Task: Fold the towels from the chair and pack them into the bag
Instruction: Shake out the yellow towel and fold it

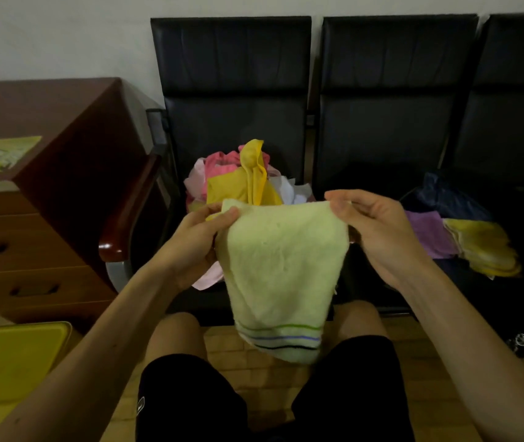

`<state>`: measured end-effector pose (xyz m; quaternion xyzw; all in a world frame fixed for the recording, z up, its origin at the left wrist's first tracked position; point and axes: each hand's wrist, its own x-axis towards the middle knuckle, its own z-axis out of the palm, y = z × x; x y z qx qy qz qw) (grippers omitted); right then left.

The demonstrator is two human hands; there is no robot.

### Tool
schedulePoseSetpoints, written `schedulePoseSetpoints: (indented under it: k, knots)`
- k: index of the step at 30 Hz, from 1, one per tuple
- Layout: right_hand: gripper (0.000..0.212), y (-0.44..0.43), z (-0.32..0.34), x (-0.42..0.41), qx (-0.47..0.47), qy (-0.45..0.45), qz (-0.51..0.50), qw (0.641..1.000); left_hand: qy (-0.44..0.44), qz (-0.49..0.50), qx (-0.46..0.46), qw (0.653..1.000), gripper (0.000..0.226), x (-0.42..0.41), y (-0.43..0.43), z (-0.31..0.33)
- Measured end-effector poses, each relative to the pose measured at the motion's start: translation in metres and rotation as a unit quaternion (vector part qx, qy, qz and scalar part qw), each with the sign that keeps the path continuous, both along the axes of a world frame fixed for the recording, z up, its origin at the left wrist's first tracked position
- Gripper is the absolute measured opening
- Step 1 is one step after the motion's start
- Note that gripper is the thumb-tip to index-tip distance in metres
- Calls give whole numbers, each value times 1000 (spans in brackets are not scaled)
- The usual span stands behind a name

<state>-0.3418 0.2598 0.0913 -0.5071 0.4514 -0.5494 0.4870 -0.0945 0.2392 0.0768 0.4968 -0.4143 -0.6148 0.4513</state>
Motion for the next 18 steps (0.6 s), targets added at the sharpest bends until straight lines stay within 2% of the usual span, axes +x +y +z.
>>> schedulePoseSetpoints:
  k: [4,7,13,15,18]
  knots:
    - [26,-1,10,-5,1,-10,40,999,44,18,-37,998,52,2,-5,19]
    - [41,-4,16,-6,-2,42,56,998,38,-9,-86,995,52,7,-7,32]
    - [48,-11,29,-1,-45,165,32,985,-79,-21,-149,985,38,17,-18,35]
    - [47,-11,33,-1,-54,181,33,981,-110,-2,-160,981,35,17,-20,31]
    - [45,-14,32,-2,-61,198,26,978,-160,32,-196,967,41,14,-20,23]
